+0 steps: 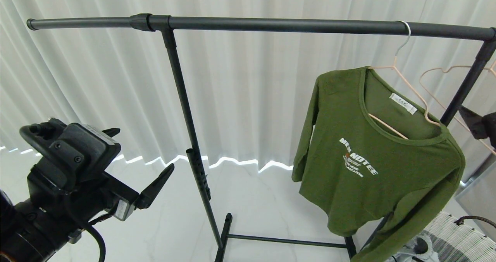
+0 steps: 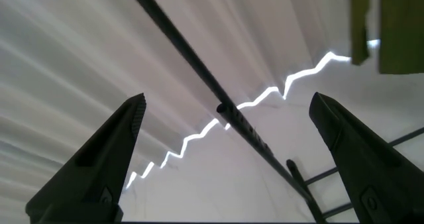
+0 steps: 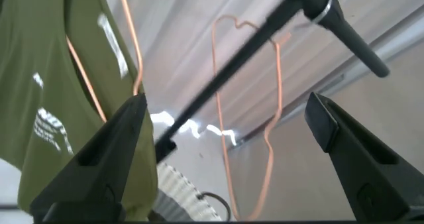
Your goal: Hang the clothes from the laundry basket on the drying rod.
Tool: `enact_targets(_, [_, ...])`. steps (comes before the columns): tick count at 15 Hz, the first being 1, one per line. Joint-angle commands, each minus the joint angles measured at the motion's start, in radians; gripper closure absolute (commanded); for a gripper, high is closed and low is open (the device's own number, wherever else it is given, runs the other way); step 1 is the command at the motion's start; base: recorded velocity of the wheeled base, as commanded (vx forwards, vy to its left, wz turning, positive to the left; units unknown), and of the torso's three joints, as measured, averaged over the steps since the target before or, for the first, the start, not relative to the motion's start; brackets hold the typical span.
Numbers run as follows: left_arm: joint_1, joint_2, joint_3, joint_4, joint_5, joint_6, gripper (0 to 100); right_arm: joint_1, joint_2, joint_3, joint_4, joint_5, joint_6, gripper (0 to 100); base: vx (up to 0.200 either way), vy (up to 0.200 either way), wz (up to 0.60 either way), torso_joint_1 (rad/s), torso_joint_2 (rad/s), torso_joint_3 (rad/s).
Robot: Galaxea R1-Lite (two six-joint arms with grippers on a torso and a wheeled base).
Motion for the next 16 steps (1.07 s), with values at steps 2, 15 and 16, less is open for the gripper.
enact_targets(2, [0.002, -0.001, 0.001, 0.000, 0.009, -0.002, 0, -0.024, -0.124, 0.099, 0.022, -0.004, -0.020, 0, -0.200, 0.000, 0.00, 0.002, 0.00, 0.000])
enact_targets(15, [0.002, -0.059, 0.051, 0.000, 0.007, -0.006, 0, -0.086, -0.294, 0.335, 0.023, 0.297, 0.013, 0, -0.077, 0.000, 0.00, 0.001, 0.00, 0.001])
enact_targets(16, [0.002, -0.061, 0.051, 0.000, 0.005, -0.006, 0, -0.087, -0.286, 0.335, 0.023, 0.328, 0.019, 0, 0.000, 0.000, 0.00, 0.000, 0.00, 0.000])
